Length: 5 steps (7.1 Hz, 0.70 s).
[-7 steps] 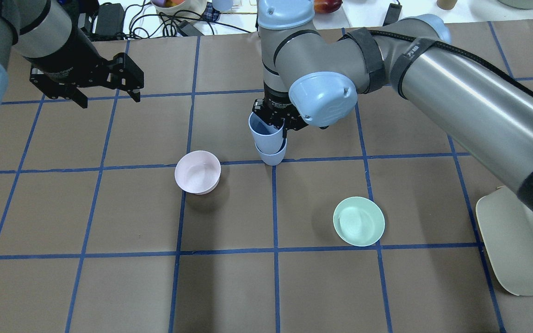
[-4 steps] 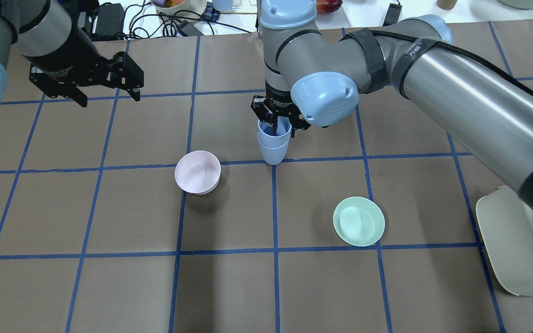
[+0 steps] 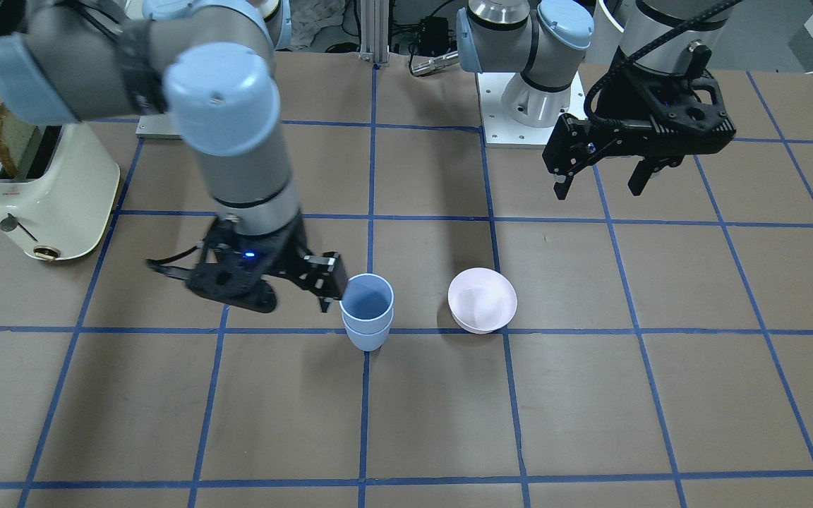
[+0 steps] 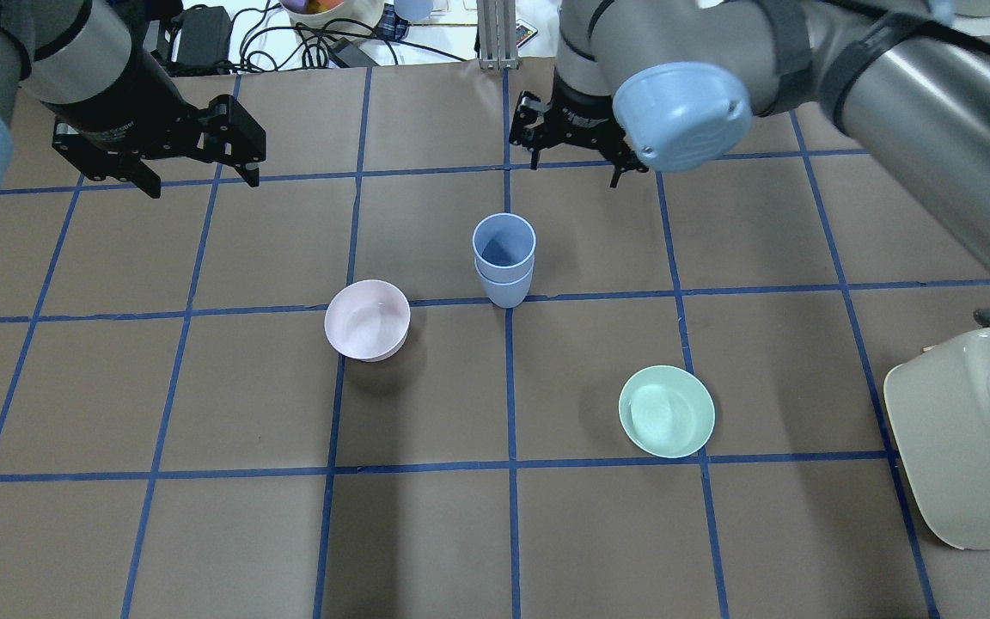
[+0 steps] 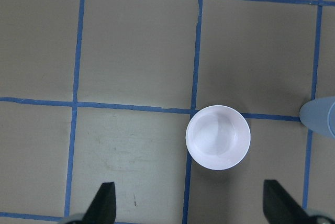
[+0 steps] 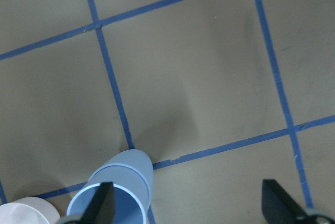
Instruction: Stack blue cups with both arms
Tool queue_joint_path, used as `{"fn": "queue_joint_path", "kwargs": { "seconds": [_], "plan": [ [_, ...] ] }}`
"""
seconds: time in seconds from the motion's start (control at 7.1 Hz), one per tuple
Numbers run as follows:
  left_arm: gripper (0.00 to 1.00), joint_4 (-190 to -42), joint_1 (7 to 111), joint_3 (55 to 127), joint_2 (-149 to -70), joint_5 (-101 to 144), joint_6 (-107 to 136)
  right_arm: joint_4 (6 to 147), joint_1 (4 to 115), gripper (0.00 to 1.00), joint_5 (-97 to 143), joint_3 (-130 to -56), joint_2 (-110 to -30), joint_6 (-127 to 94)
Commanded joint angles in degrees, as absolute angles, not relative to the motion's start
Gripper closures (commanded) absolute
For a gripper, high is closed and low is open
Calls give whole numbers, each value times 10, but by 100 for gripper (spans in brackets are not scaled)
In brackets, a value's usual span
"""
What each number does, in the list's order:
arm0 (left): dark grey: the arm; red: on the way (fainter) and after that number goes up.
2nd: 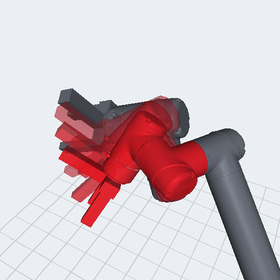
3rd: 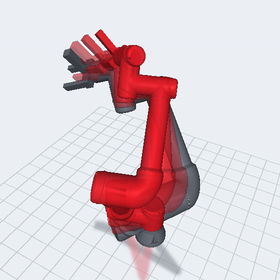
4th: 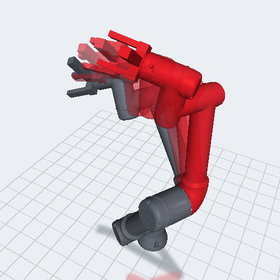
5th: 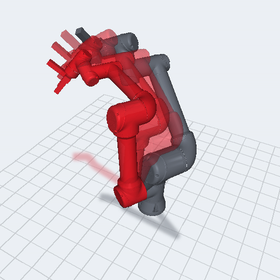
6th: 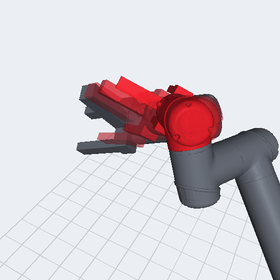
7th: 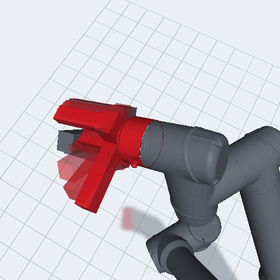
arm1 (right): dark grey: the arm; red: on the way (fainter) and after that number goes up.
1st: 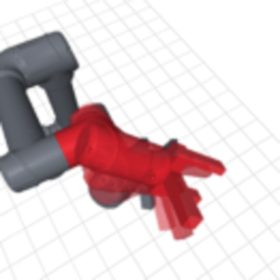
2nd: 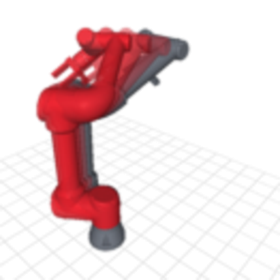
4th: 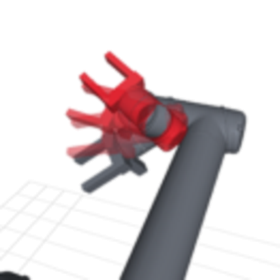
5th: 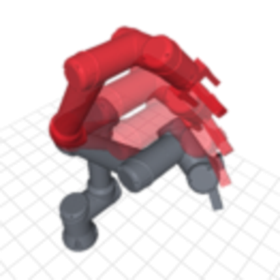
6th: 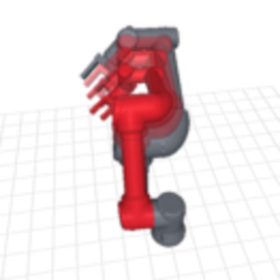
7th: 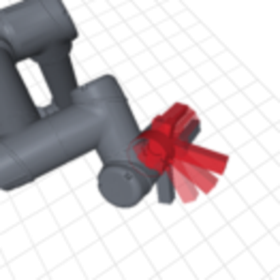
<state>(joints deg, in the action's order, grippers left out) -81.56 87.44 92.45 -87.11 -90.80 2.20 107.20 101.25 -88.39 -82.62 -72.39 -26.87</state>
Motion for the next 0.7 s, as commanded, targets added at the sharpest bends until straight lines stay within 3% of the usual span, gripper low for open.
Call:
{"fn": "queue_joint_path", "kwargs": {
  "seconds": [0.0, 0.56],
  "plan": [
    [0, -816, 874, 923, -871, -902, 22, 1010, 954, 0, -883, -818, -768, -149],
    [0, -826, 882, 918, -885, -907, 22, 875, 881, 0, -891, -823, -837, -18]
  ]
}}
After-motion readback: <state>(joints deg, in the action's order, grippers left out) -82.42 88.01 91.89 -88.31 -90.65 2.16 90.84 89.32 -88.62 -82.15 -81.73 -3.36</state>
